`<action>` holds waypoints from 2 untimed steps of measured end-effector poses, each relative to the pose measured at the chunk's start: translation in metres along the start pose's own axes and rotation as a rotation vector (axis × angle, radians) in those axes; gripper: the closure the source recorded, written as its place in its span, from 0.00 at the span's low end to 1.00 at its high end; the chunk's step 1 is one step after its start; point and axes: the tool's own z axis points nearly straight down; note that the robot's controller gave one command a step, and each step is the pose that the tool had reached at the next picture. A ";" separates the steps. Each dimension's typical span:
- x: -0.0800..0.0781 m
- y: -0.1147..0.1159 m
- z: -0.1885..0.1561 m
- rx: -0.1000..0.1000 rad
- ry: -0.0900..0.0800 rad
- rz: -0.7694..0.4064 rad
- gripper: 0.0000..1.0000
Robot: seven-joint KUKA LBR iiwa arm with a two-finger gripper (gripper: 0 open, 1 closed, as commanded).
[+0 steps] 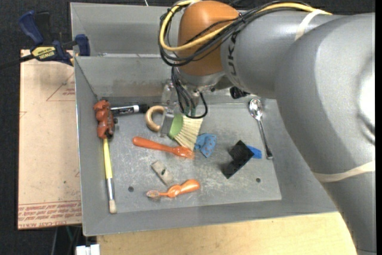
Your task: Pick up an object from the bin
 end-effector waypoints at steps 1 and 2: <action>0.006 -0.006 0.000 0.001 0.002 0.038 0.00; 0.000 -0.015 0.040 -0.001 0.002 0.197 0.00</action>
Offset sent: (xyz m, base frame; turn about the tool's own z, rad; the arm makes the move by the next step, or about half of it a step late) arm -0.0018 -0.0156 -0.0390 0.1999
